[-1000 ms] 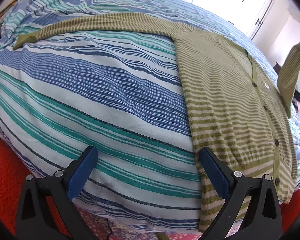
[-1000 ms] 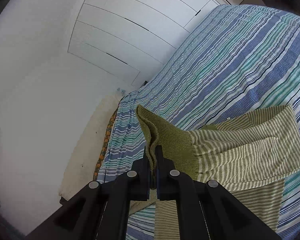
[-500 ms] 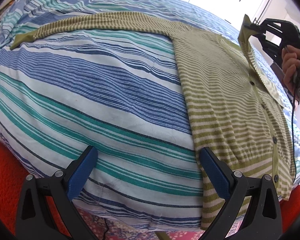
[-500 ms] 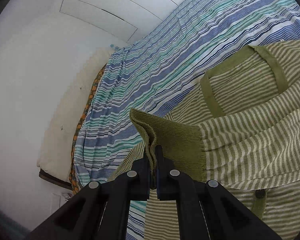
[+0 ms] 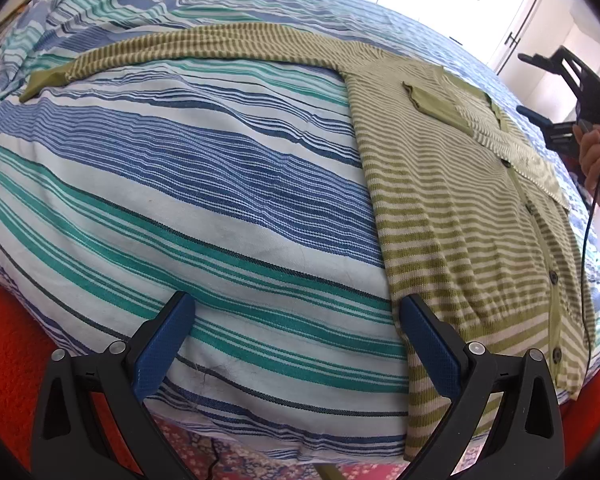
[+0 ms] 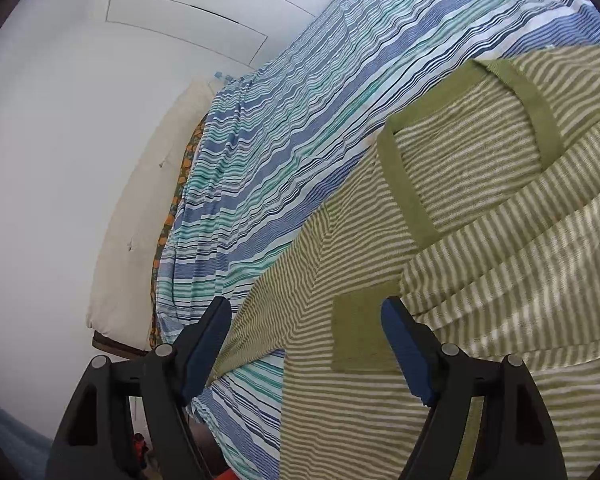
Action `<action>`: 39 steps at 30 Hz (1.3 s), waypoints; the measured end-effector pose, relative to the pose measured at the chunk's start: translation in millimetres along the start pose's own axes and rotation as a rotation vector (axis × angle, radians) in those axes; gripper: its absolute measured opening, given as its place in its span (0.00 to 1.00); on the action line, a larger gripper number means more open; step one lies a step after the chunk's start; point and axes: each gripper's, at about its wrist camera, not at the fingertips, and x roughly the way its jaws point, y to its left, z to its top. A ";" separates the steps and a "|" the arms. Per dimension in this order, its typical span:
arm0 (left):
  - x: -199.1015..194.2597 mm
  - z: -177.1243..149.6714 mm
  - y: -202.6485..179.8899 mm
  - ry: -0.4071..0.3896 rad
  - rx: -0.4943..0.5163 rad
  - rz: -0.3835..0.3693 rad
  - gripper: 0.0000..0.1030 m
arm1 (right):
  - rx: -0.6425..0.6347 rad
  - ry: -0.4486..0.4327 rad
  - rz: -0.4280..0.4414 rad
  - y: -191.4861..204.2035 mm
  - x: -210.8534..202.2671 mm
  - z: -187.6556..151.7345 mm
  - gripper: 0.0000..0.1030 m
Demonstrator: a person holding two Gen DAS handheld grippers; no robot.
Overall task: Fold small clothes
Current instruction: 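Carry the held sleeve across the cardigan body with the right gripper, then lower the sleeve onto the chest and open the right gripper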
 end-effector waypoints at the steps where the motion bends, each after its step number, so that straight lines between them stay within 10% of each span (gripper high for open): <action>1: -0.2 -0.1 0.6 0.000 -0.001 -0.001 0.99 | -0.013 -0.026 -0.066 -9.0 -19.8 7.5 0.76; 6: 2.0 -0.6 -0.9 0.001 0.005 0.008 0.99 | -0.013 -0.089 -0.385 -76.9 -88.1 22.4 0.75; 11: 3.5 -1.6 -3.6 -0.002 0.015 0.021 0.99 | -0.134 0.166 -0.612 -112.4 -73.8 -4.6 0.59; 16: 5.2 -1.7 -5.1 0.001 0.022 0.033 0.99 | -0.325 0.076 -0.611 -64.1 -86.1 -2.8 0.65; 24: -0.9 -3.4 -1.2 -0.001 0.030 0.011 0.99 | -0.239 0.121 -0.694 -96.0 -64.3 -26.4 0.73; 31: -50.3 -2.3 -21.3 -0.187 0.096 -0.098 0.98 | -0.382 -0.012 -0.630 -38.0 -126.4 -76.8 0.73; 36: -54.2 -12.4 -85.3 -0.162 0.300 -0.247 0.98 | -0.513 0.105 -0.648 -20.9 -140.3 -157.9 0.73; 39: -22.6 -31.7 -122.1 0.003 0.473 -0.257 0.98 | -0.502 0.280 -0.665 -35.7 -129.5 -205.8 0.73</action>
